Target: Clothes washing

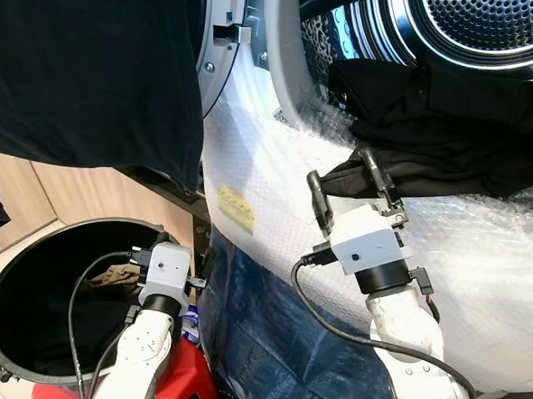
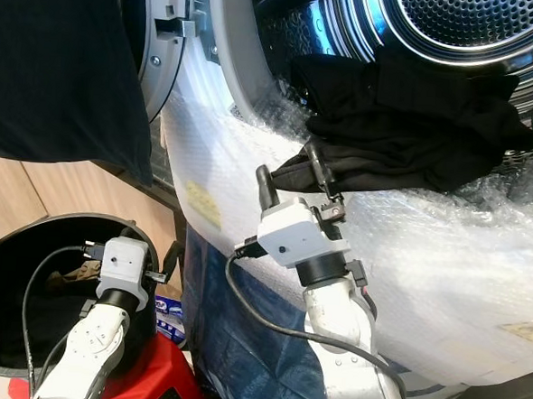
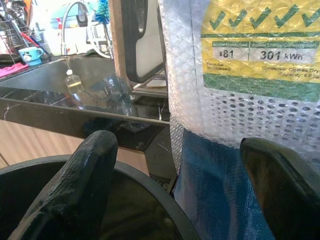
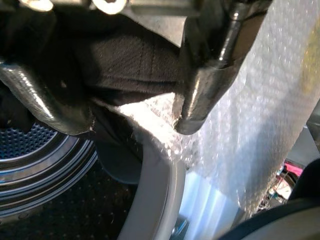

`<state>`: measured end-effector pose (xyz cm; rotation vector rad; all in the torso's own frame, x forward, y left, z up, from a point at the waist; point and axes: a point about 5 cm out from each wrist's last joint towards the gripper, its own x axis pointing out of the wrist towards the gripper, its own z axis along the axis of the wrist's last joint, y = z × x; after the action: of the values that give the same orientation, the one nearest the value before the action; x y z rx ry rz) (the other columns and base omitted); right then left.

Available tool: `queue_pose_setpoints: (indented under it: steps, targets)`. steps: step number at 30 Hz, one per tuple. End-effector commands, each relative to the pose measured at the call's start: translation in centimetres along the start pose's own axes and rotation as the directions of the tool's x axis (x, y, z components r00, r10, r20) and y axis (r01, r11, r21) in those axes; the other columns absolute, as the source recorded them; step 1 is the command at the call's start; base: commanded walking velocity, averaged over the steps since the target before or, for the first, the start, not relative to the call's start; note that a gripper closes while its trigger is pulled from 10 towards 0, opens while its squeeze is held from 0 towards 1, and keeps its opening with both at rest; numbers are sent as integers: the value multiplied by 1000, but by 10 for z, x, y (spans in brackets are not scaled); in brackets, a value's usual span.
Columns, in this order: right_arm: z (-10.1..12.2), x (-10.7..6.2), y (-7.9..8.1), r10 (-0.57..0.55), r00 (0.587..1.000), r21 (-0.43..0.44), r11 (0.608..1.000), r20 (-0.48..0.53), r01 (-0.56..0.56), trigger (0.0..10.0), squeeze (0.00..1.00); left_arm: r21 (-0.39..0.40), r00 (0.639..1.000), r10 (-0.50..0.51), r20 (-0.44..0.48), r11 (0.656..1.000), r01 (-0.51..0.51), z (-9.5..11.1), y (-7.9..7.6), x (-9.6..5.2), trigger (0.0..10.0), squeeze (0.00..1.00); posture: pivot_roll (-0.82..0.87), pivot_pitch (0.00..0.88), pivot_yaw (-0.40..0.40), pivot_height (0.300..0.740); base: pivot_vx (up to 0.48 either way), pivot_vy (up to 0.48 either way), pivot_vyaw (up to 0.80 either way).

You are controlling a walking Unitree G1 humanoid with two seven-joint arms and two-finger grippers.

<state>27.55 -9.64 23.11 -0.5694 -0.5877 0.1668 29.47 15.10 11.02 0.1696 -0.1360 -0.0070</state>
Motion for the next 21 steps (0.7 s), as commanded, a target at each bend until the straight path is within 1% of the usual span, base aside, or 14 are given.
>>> queue_pose_setpoints:
  steps: [1,3,4,5,6,8,9,10,13,18,21]
  targets:
    - [-3,2,-2,-8,1000,-10,1000,-13,8,0,0,1,1000,12,13,1000,-12,5,1,2,10000,0,29,110,-90,740,0,0,0]
    - [-2,2,-2,-4,1000,-17,1000,-10,4,0,0,2,1000,12,13,1000,-12,5,1,2,10000,0,29,114,-91,740,0,0,0]
    - [-3,2,-2,-3,1000,-23,1000,-11,3,4431,0,2,1000,13,13,1000,-13,5,1,2,10000,0,29,114,-91,740,0,0,0]
    - [-3,2,-1,-3,1000,-29,1000,-12,3,8510,0,2,1000,13,13,1000,-13,5,1,2,10000,0,29,114,-91,740,0,0,0]
    - [-5,2,-1,-4,1000,-35,999,-25,3,10000,0,2,1000,15,14,1000,-15,5,1,2,10000,0,28,117,-90,740,0,0,0]
    - [-7,2,0,-4,999,-42,999,-33,2,10000,0,3,1000,15,15,1000,-15,5,1,3,10000,0,28,117,-89,740,0,0,0]
    - [-8,1,0,-5,999,-47,999,-34,3,10000,27,3,1000,16,16,1000,-16,6,2,3,10000,0,28,117,-89,740,0,0,0]
    - [-8,1,-1,-10,999,-43,999,-36,8,10000,1000,3,1000,16,16,1000,-16,6,2,3,10000,0,29,117,-88,740,0,0,0]
    - [-9,1,-2,-23,999,-39,999,-36,22,10000,1000,3,1000,16,19,1000,-16,6,2,4,10000,0,29,118,-88,740,0,0,0]
    - [-8,1,-5,-51,998,-56,997,-23,49,10000,1000,3,1000,16,20,1000,-16,7,2,4,10000,0,28,117,-87,740,0,0,0]
    - [-5,0,-5,-63,998,-110,992,25,65,10000,1000,3,1000,18,21,1000,-19,7,2,5,10000,0,31,118,-87,740,0,0,0]
